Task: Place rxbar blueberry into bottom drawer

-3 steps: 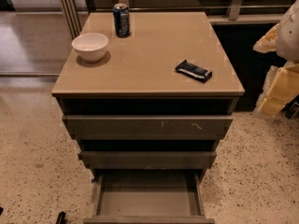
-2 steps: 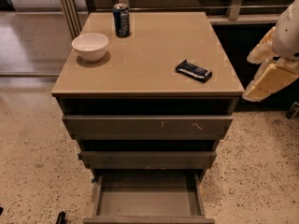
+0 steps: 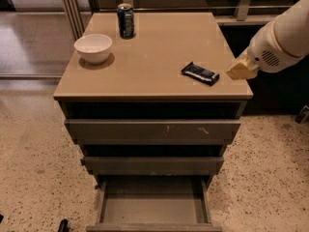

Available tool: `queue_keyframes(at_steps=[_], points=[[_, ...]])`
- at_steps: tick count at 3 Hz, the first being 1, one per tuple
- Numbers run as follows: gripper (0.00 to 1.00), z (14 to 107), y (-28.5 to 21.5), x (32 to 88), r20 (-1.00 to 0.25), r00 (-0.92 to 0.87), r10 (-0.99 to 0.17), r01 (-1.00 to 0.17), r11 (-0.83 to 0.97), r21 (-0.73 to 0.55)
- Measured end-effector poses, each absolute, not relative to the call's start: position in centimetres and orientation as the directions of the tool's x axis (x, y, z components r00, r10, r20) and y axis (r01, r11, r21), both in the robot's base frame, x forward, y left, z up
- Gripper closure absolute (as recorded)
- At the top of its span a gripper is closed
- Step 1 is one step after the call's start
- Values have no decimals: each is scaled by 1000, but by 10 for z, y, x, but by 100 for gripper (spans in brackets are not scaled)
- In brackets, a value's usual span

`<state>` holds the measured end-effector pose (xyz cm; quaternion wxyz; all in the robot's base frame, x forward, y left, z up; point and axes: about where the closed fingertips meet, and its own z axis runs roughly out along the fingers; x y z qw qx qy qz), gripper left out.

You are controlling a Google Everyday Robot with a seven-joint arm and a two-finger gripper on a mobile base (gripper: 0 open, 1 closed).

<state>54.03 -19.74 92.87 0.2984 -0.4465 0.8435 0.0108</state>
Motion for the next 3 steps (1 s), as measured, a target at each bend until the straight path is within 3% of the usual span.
queue_keyframes(at_steps=[1,2,3], points=[[100,940,-195,558,-569,-418,-708,-716,642,-274],[100,940,-195,558,-568,-417,-710,-717,641,-275],[85,929,-195,569,-591,-445,-673,-677,685,-270]])
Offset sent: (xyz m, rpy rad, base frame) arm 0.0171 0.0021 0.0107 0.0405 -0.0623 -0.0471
